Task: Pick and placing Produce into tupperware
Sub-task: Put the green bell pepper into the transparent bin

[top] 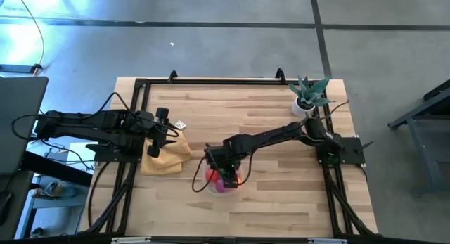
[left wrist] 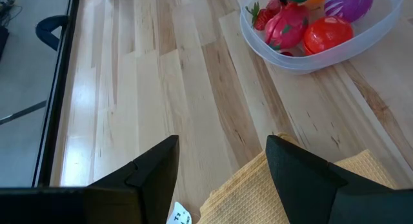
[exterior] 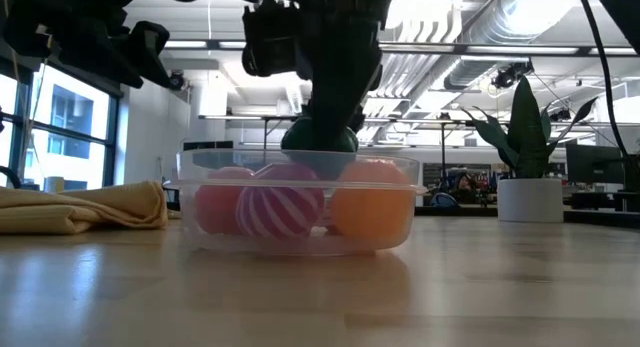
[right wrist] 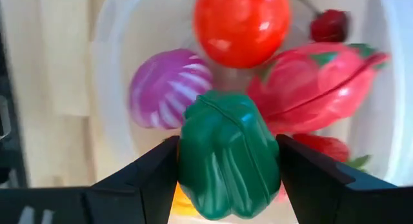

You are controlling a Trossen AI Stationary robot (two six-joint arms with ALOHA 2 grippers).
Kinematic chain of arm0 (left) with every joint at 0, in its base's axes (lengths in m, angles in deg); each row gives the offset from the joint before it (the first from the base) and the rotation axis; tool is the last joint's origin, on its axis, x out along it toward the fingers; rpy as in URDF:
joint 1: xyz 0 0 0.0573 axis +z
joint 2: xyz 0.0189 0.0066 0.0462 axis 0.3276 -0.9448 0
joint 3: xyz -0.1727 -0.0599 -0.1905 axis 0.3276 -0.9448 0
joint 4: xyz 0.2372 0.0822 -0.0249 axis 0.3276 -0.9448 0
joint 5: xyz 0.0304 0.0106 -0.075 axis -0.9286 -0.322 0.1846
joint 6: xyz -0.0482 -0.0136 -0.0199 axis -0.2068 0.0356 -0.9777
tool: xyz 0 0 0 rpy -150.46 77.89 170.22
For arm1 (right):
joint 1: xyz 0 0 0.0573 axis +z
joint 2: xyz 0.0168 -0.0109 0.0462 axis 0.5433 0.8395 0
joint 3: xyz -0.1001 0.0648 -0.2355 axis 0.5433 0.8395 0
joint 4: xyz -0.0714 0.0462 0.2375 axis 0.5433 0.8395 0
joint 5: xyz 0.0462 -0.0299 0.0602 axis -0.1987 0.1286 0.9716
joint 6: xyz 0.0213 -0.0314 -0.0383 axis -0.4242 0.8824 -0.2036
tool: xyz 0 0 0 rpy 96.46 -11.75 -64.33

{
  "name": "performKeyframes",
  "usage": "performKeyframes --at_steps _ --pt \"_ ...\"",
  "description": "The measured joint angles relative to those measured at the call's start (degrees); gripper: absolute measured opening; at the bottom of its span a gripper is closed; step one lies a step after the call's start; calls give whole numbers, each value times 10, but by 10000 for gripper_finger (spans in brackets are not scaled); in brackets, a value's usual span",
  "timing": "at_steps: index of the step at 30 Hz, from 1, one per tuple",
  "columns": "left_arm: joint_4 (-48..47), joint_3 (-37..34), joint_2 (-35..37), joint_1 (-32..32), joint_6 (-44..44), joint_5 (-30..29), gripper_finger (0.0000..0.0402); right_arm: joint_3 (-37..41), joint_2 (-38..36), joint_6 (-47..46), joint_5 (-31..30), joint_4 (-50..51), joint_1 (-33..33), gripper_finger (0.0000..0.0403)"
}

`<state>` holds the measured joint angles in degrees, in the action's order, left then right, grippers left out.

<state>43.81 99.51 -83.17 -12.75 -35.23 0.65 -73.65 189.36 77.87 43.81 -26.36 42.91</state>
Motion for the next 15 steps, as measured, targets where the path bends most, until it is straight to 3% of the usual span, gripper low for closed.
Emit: performKeyframes --at_steps 6,15 --pt "0 0 0 0 0 0 221 0 0 10 33 -10 -3 230" --pt "0 0 0 0 0 0 221 0 0 -17 -14 -8 -4 230"
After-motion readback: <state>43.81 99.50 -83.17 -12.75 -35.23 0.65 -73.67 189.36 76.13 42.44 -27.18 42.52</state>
